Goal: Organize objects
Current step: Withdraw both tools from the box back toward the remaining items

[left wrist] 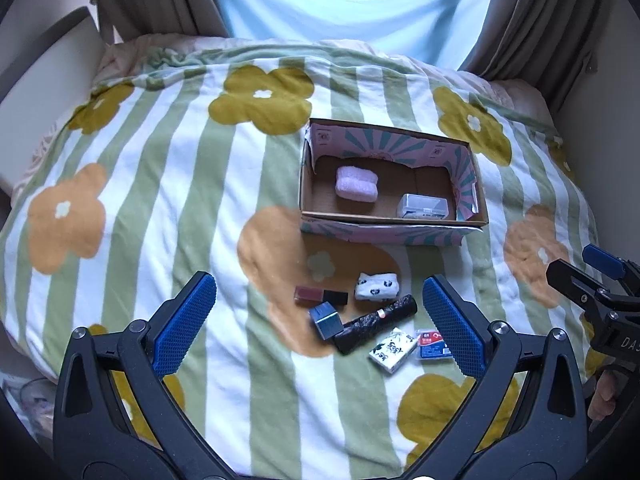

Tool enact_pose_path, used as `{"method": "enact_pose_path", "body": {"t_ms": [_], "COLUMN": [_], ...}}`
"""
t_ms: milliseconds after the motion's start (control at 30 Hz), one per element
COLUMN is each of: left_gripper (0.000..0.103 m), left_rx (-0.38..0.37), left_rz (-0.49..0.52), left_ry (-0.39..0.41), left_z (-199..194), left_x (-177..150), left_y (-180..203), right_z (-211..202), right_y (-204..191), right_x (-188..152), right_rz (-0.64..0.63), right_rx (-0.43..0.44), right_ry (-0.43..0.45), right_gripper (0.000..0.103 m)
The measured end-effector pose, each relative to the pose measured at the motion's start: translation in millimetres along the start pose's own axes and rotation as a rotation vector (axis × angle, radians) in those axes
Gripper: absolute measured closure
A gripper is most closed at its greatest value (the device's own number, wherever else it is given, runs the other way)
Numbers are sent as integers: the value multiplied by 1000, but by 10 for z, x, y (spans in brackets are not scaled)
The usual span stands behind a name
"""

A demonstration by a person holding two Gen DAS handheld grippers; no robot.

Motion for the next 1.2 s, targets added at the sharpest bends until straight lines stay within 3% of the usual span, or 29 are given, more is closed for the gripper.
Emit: {"method": "enact_pose_path", "body": {"t_ms": [333,667,867,1200], "left_gripper": [0,1,1,9], "left_rx": [-11,-56,-104,-119], "left_rz": [-43,-91,-137,-285], "left_ry": [16,-22,-65,-101], "left_z": [4,238,641,1595], "left_x": [-81,-329,-534,-850], "left_y": [-26,7,69,14], "right_z": [-75,180,562,1351], "right_y": [-125,-270,-362,-348], "right_x": [-74,-444,-817,-1360], "right_rz": [-51,-101,-160,-232], "right_rx": [13,52,76,89], "right_ry": [47,8,-51,-142], "right_gripper": [2,2,2,2]}}
Point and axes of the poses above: each gripper's, at about its wrist camera, not at the fingertips, and z roughly the way its jaws point, y to its right, x to its top, the point moved 8 cm from there along z, roughly the way its jaws point, and after that the axes turned 1 degree about y, right-handed, at the moved point
